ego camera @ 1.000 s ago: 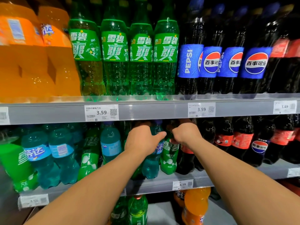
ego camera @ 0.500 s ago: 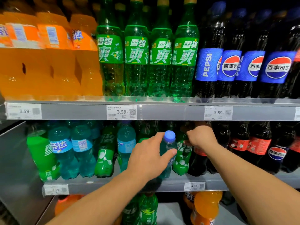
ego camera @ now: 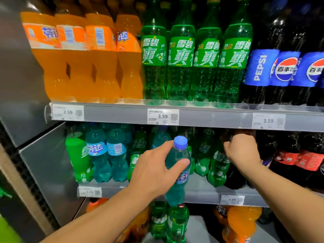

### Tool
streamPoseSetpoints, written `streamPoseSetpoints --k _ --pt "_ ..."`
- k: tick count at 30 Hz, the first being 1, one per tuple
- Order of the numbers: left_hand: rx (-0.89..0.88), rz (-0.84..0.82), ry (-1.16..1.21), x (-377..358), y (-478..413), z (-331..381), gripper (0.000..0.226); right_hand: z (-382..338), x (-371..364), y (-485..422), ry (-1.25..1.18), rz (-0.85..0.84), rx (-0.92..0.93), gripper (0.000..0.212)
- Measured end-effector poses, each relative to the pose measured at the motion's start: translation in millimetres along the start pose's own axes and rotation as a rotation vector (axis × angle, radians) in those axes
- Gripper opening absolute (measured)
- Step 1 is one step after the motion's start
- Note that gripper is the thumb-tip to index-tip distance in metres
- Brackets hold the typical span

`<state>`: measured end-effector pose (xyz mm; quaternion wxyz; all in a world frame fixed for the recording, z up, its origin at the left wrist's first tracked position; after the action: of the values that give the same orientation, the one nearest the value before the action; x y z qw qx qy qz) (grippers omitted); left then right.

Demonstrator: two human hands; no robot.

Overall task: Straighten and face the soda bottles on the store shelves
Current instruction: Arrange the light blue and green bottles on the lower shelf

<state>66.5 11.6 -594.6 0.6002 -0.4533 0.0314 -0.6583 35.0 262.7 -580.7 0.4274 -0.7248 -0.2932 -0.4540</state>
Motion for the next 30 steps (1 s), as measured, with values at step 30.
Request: streamPoseSetpoints --k 30 --pt "0.24 0.111 -0.194 124 51 -104 0.047 -212 -117 102 -0.21 -0.531 0.08 0.051"
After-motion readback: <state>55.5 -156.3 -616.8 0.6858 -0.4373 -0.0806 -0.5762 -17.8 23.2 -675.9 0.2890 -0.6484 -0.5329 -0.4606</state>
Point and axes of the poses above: each hand's wrist, its own y-axis away from the middle knuckle, its own x-axis out of the back of the hand, z = x × y, the point moved 1 cm from there along -y, towards the middle knuckle, and after that the axes turned 8 degrees about y, right-handed, at the moved point
